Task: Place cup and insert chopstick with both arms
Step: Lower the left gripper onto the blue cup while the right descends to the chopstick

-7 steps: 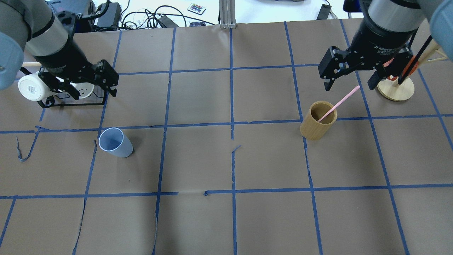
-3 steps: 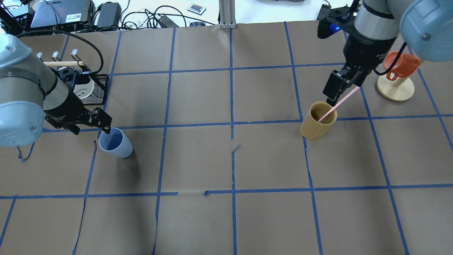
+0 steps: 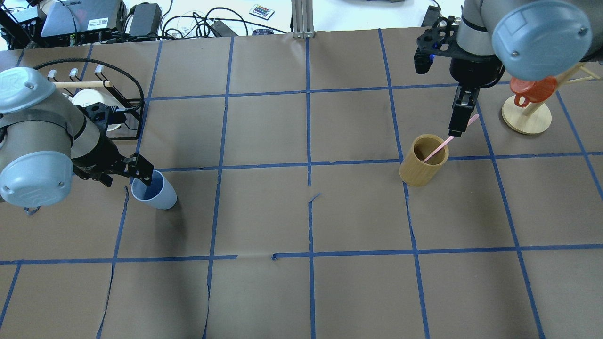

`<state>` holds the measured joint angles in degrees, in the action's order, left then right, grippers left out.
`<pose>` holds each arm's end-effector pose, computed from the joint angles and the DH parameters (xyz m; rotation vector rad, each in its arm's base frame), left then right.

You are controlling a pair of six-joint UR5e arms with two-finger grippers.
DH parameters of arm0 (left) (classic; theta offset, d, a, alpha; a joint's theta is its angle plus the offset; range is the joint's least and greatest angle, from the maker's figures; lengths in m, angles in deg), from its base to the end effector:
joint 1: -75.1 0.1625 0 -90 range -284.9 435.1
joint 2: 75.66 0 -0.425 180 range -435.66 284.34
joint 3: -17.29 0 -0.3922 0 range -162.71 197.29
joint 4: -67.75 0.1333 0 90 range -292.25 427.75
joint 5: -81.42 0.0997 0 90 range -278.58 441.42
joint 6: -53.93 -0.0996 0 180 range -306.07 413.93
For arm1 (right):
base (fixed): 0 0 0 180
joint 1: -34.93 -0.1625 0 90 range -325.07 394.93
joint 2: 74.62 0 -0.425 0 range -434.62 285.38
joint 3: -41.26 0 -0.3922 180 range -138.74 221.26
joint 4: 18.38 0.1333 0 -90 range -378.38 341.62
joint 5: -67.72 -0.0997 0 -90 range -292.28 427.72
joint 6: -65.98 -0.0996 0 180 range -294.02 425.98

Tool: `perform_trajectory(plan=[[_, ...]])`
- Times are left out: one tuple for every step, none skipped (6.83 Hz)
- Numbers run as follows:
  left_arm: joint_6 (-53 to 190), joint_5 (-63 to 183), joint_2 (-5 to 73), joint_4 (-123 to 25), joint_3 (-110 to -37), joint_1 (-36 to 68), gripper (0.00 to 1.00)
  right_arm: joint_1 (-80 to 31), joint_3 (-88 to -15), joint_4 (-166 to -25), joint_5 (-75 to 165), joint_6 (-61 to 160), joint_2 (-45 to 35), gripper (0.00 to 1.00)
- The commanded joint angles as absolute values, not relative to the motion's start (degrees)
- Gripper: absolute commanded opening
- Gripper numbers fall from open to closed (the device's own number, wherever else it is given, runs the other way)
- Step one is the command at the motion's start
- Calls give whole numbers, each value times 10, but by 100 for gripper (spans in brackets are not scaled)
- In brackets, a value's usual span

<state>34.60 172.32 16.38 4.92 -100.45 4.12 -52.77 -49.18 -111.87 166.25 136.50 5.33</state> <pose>0.0223 -0.4689 0.2884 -0.0091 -3.1405 -0.0757 0.0965 -0.5511 0.3997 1.7394 -2.5430 -0.2880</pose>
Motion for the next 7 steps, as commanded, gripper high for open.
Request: perform_trajectory(plan=[[347, 1723, 170, 60, -1016, 42, 96, -528, -492, -1149, 1690, 1449, 27, 100], [347, 1722, 174, 59, -1017, 42, 93, -528, -494, -1151, 1694, 1464, 24, 100], [346, 1723, 179, 60, -1022, 42, 80, -528, -494, -1152, 1731, 1466, 13, 100], [346, 1725, 184, 60, -1023, 42, 59, -528, -496, -1151, 1735, 1466, 9, 100], [356, 1722, 192, 60, -1022, 42, 1, -528, -503, -1158, 1736, 1468, 3, 100], [361, 1722, 196, 61, -1022, 42, 0, -528, -503, -1162, 1735, 1467, 2, 100], [361, 1722, 196, 62, -1020, 42, 0, -528, -505, -1161, 1735, 1468, 2, 100]])
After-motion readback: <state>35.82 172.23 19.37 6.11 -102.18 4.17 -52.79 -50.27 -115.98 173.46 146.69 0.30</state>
